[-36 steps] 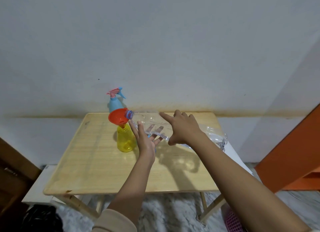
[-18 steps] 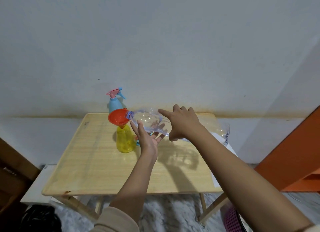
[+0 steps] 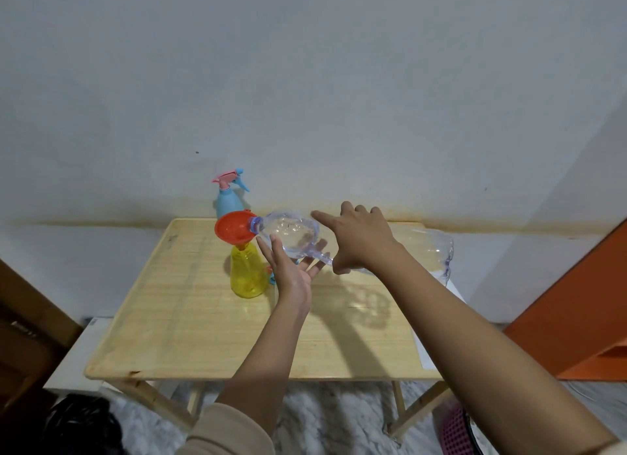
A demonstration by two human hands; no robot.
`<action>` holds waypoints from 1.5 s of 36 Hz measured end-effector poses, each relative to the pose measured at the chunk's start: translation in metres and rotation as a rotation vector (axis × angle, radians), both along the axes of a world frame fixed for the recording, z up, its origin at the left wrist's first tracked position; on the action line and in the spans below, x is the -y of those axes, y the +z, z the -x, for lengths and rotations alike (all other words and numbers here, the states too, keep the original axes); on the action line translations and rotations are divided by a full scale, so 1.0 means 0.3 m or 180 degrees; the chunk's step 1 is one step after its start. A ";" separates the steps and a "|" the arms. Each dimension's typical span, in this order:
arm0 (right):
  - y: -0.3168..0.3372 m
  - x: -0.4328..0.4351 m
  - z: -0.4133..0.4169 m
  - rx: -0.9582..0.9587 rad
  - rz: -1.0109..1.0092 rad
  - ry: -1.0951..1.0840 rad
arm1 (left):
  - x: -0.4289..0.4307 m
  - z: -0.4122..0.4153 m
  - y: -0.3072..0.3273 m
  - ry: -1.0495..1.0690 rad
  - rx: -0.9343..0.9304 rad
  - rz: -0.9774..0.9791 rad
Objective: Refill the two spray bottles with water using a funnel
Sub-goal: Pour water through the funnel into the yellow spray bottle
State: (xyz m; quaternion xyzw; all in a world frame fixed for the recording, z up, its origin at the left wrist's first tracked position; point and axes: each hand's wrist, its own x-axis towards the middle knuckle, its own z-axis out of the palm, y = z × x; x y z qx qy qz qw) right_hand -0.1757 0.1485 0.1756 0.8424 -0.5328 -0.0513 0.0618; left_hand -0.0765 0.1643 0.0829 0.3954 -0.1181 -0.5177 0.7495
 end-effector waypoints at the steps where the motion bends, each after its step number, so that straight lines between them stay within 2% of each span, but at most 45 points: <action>1: 0.002 0.000 -0.001 -0.0015 0.0003 -0.0001 | 0.002 -0.002 -0.004 0.0028 -0.0013 -0.0013; 17: 0.001 0.011 0.004 -0.0024 0.0083 0.0025 | 0.021 0.002 -0.015 -0.0106 -0.0057 -0.0066; 24: -0.062 0.007 0.042 0.0379 -0.0020 -0.0019 | 0.008 -0.002 -0.019 -0.0204 0.0124 -0.0123; 35: -0.208 -0.034 0.118 0.1352 -0.0248 -0.0161 | -0.029 0.002 -0.014 -0.0336 0.1084 -0.0039; 45: -0.314 -0.052 0.251 0.2961 -0.0470 -0.0278 | 0.008 0.111 0.048 -0.0726 0.2167 0.0374; 52: -0.379 0.017 0.321 0.3252 -0.0231 -0.0693 | 0.065 0.227 0.097 -0.1234 0.2987 0.0817; 54: -0.393 0.044 0.331 0.3305 -0.0143 -0.0830 | 0.079 0.255 0.100 -0.1388 0.3035 0.0873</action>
